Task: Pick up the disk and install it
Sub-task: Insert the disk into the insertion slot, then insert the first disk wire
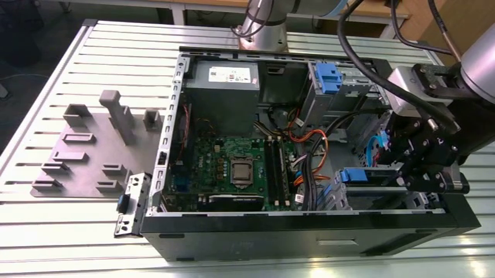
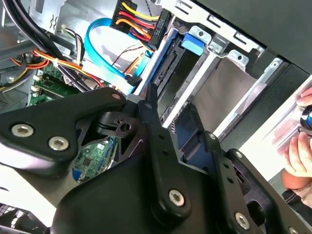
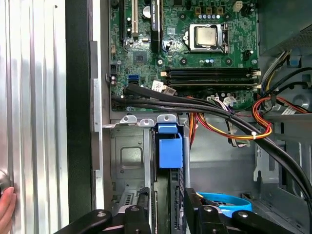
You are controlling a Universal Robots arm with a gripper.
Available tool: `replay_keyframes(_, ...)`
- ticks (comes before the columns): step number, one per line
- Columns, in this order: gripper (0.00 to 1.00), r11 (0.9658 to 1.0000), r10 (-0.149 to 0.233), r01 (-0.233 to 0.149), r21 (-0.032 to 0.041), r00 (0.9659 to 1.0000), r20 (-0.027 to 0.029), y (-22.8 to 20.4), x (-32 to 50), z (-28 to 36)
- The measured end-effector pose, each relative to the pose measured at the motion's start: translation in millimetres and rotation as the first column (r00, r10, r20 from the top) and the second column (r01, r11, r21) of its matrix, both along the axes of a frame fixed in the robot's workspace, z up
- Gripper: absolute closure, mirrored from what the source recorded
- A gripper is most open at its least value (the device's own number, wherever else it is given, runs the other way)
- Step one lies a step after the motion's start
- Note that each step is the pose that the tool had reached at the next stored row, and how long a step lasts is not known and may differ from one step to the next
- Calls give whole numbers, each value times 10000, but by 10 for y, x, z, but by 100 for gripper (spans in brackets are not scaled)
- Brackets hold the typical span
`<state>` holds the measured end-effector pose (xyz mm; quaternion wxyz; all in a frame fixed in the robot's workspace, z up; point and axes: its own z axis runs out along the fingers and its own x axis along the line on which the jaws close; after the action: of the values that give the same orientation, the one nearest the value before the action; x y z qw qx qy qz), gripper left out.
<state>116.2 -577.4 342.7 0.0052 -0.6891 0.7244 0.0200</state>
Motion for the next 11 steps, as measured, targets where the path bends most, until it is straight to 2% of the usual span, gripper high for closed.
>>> replay_keyframes(3, 58, 10000, -1, 1, 3, 10000, 0, -1, 0, 29)
replay_keyframes(11, 58, 10000, 0, 0, 3, 10000, 0, 0, 0, 39)
